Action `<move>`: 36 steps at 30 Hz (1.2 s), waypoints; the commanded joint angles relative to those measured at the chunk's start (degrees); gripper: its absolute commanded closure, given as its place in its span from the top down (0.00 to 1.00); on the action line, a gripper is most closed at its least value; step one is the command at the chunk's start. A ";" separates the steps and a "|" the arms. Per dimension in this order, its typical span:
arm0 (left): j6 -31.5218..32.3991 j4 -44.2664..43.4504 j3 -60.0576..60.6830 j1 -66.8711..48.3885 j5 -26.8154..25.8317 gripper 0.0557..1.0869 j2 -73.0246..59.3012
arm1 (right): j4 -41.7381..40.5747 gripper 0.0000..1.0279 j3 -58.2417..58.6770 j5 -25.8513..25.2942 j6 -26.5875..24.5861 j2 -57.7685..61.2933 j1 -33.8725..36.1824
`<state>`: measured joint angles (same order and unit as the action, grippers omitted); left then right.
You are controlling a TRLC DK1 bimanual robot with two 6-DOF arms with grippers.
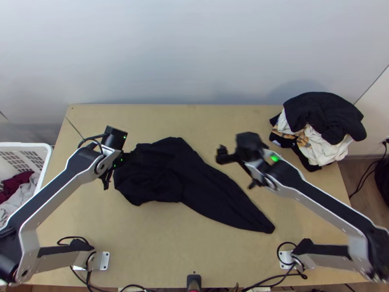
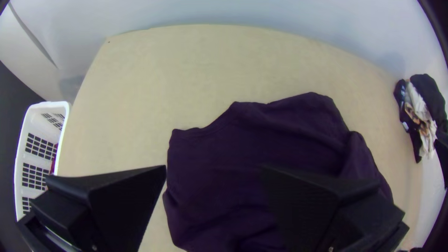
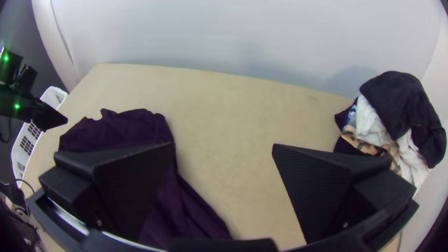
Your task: Fold the t-shirt
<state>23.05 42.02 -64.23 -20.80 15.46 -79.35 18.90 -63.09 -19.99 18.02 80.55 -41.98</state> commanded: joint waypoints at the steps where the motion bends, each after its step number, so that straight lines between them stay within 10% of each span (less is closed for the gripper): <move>1: 0.07 -3.00 -3.71 2.69 -2.02 0.95 -8.71 | -1.67 0.94 -8.19 2.76 3.25 12.79 -2.14; 36: -2.22 -1.33 -21.47 4.19 -9.58 0.89 -34.12 | 2.02 0.84 -28.93 10.06 4.48 38.45 -16.30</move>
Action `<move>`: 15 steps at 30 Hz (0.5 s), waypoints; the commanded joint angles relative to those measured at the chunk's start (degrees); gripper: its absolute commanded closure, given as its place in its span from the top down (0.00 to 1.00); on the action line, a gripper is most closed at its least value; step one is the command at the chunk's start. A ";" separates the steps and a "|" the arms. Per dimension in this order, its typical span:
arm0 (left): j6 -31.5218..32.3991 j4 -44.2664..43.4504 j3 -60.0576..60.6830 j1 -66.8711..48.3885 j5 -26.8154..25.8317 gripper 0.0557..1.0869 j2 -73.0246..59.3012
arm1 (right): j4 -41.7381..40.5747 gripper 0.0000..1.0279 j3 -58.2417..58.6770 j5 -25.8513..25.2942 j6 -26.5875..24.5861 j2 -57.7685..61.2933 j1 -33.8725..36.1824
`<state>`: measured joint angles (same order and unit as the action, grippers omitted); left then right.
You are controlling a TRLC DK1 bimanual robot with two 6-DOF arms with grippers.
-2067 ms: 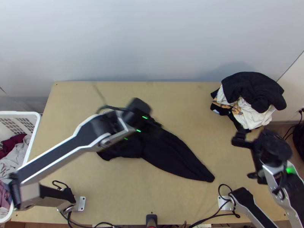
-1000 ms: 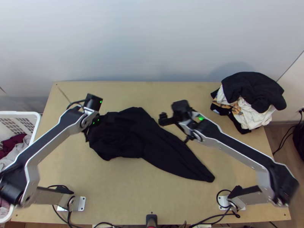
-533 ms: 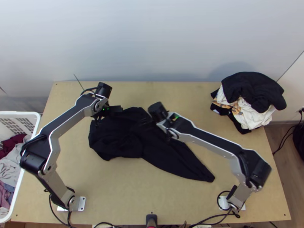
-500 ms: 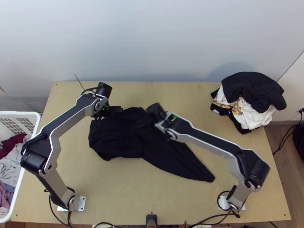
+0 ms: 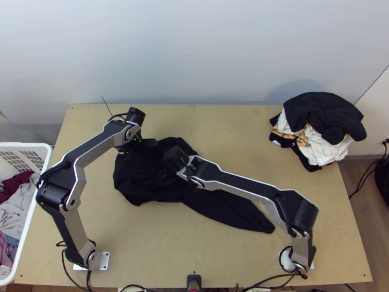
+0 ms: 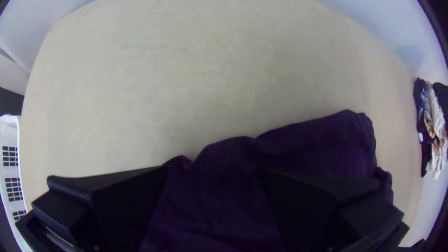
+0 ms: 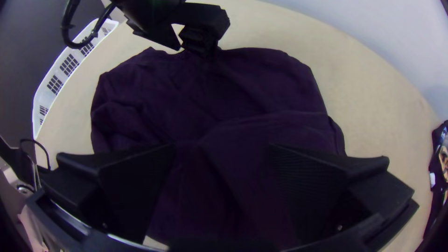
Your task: Fold the t-shirt
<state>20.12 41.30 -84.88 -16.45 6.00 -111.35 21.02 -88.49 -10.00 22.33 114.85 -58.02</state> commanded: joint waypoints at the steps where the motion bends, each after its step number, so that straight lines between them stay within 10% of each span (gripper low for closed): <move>1: 0.89 -0.78 -0.90 -0.25 -0.11 0.83 -2.29 | -0.01 0.83 -4.06 0.07 0.17 4.60 -0.25; 5: 1.06 -1.66 -1.60 -0.43 -0.11 0.33 -2.91 | 0.08 0.52 -5.64 0.16 0.00 6.18 -0.60; 9: 0.45 -1.66 -1.60 -0.16 -0.02 0.07 -2.73 | 3.24 0.02 -7.66 2.35 0.00 8.46 -0.60; 15: 0.53 -1.66 -2.22 1.07 -0.11 0.04 -0.53 | 6.58 0.03 -8.63 2.27 -1.06 6.00 0.89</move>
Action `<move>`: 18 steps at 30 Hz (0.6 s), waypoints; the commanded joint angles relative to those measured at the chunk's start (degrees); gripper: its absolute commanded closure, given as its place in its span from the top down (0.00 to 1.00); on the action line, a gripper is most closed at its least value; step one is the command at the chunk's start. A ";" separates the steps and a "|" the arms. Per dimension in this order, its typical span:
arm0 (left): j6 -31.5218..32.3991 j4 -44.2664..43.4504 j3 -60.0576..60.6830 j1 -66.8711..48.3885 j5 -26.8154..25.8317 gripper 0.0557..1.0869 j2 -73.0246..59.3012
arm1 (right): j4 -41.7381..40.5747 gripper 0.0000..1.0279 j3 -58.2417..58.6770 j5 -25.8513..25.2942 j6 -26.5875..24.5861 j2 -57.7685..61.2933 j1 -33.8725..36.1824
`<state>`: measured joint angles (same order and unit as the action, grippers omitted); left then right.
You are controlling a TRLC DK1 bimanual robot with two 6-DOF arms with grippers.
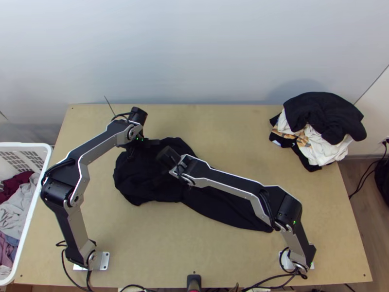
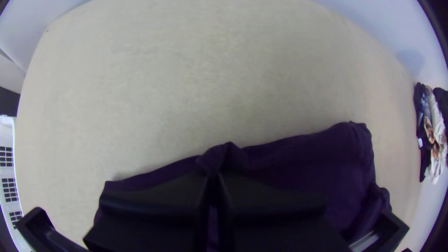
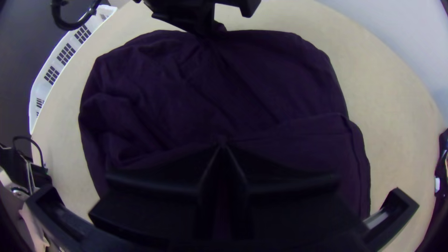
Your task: Fold the t-shirt
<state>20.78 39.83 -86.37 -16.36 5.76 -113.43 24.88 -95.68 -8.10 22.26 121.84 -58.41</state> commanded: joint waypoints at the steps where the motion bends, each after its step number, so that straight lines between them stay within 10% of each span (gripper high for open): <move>1: -0.03 -0.11 -1.44 1.42 0.13 0.04 2.33 | 2.71 0.03 -1.18 0.36 -1.26 -2.31 2.16; 18: 3.31 2.70 -20.51 5.37 5.05 0.04 17.19 | 10.80 0.03 -7.33 -4.12 -7.58 -28.59 17.98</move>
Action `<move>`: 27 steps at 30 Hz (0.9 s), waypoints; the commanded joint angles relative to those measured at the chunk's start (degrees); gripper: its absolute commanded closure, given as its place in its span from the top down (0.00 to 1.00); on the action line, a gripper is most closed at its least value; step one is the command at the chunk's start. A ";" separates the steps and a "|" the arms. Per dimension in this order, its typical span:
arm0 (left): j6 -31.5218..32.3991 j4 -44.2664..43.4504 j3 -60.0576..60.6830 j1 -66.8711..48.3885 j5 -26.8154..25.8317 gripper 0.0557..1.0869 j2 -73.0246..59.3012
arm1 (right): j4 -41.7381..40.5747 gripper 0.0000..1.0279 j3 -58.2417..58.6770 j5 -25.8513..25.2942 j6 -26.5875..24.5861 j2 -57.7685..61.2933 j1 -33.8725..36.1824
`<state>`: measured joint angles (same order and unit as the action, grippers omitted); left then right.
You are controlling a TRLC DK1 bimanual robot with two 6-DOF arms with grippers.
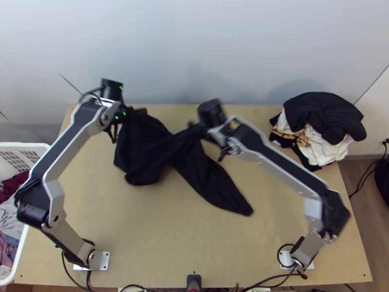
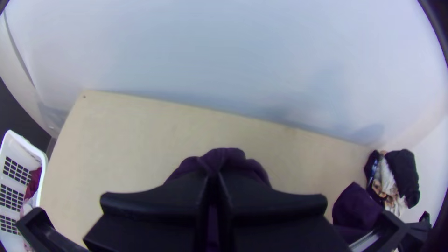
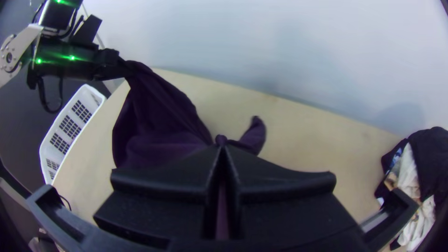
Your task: Fold the t-shirt
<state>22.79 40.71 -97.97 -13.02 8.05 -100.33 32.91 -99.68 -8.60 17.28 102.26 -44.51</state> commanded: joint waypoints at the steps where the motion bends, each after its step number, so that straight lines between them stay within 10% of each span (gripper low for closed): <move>1: 1.47 2.80 -11.19 2.56 3.81 0.04 4.18 | 3.04 0.03 -3.86 -4.76 -2.95 -10.06 4.26; 20: -1.16 15.28 -24.11 -3.77 4.51 0.04 23.17 | 4.01 0.03 -16.60 -14.34 -6.56 -16.65 11.82; 27: -1.43 17.56 -5.91 -10.36 0.56 0.04 31.96 | 4.45 0.03 -5.79 -12.32 -4.36 -21.22 11.64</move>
<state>21.82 56.51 -117.01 -17.89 12.47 -76.93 37.01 -111.55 -22.09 11.27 84.84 -33.19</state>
